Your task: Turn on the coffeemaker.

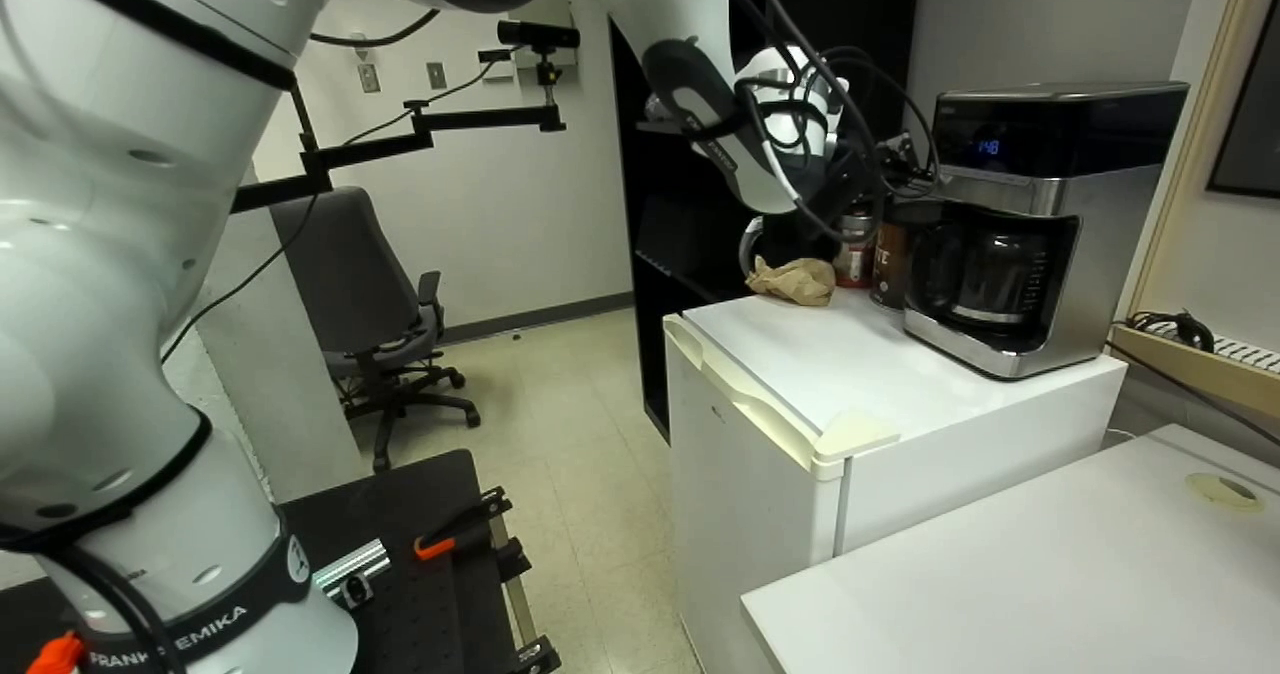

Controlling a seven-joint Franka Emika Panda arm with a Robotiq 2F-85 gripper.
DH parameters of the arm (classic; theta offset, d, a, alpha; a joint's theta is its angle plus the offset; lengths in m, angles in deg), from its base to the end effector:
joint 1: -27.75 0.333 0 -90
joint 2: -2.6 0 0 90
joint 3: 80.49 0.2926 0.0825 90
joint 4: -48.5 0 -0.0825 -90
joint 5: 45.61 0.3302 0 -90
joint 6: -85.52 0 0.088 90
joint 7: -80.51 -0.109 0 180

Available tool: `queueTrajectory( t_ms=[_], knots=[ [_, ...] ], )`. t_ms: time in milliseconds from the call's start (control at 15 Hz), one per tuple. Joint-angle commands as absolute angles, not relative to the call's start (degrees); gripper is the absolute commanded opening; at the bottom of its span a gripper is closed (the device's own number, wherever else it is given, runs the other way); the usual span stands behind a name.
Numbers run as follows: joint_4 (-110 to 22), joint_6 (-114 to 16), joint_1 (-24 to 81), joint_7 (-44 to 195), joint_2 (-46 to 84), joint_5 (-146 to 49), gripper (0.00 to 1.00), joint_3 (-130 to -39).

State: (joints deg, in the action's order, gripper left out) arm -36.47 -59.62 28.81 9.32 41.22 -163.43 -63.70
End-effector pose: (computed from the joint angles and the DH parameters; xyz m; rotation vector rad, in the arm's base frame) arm 0.6584 0.1777 0.3310 2.0279 0.6432 1.3210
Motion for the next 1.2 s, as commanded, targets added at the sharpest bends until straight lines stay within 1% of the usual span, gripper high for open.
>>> queueTrajectory(
  t_ms=[0, 867, 1133],
  knots=[
    [-33.7, -59.4, 29.2, 8.6, 43.2, -164.7, 0.00, -63.8],
    [-32.9, -59.3, 29.0, 8.9, 43.8, -164.3, 0.00, -63.9],
    [-35.2, -59.8, 29.1, 7.7, 41.9, -164.8, 0.00, -63.4]
  ],
)
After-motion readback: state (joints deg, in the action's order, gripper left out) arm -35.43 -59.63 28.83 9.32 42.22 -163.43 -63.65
